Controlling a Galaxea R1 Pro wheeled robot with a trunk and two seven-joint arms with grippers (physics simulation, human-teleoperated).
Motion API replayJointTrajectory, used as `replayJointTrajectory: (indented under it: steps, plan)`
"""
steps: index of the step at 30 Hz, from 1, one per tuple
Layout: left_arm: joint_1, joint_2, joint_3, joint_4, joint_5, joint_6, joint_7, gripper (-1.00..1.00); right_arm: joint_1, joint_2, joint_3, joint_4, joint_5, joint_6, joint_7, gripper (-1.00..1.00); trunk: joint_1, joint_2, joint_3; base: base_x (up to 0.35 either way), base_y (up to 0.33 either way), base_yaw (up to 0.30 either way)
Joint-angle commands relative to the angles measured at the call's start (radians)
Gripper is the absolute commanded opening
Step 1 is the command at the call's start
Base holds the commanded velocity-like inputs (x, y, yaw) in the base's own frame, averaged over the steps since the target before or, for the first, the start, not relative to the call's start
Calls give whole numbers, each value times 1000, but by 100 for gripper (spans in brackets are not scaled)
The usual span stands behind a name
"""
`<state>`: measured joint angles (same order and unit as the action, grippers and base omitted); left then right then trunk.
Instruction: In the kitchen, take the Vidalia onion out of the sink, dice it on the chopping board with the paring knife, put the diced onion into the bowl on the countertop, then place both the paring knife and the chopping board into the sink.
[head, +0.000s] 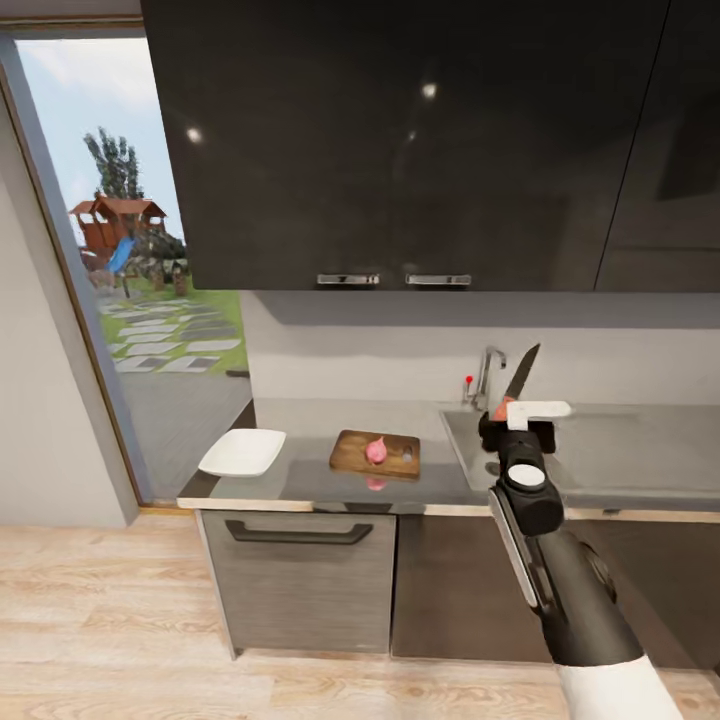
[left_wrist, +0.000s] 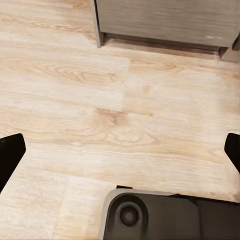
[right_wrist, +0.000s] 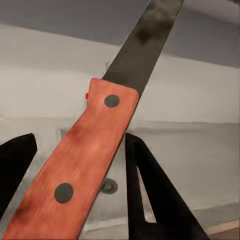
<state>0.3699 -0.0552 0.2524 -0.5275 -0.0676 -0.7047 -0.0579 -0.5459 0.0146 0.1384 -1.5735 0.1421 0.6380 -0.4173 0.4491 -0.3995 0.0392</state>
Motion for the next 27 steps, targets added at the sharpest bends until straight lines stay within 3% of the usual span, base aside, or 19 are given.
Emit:
replayJointTrajectory:
  steps: [1,4,6,7,13,18,27]
  plan:
    - [0,-2,8,-2,-7,-1,-6,100,-39,10,31,29,11,32,0,-100,1,0,0,293,0,0]
    - [0,-2,8,-1,-8,-1,-6,100,-128,52,124,163,18,65,-2,-100,1,0,0,309,0,0]
    - [0,-2,8,-2,-8,-1,-6,100,-144,72,161,213,33,69,-2,-100,1,0,0,316,0,0]
    - [0,-2,8,-2,-9,-1,-6,100,-154,88,219,275,62,72,-2,-100,1,0,0,319,14,0]
    - [-7,-2,8,0,-9,-1,-6,100,-160,97,394,424,89,74,0,-100,1,0,0,235,46,0]
    - [-8,-2,8,1,-9,-1,-6,100,-161,92,423,456,90,73,3,-100,1,0,0,42,11,0]
    - [-9,-2,8,13,-9,-1,-6,100,-161,91,450,463,92,79,103,-100,1,0,0,3,1,0]
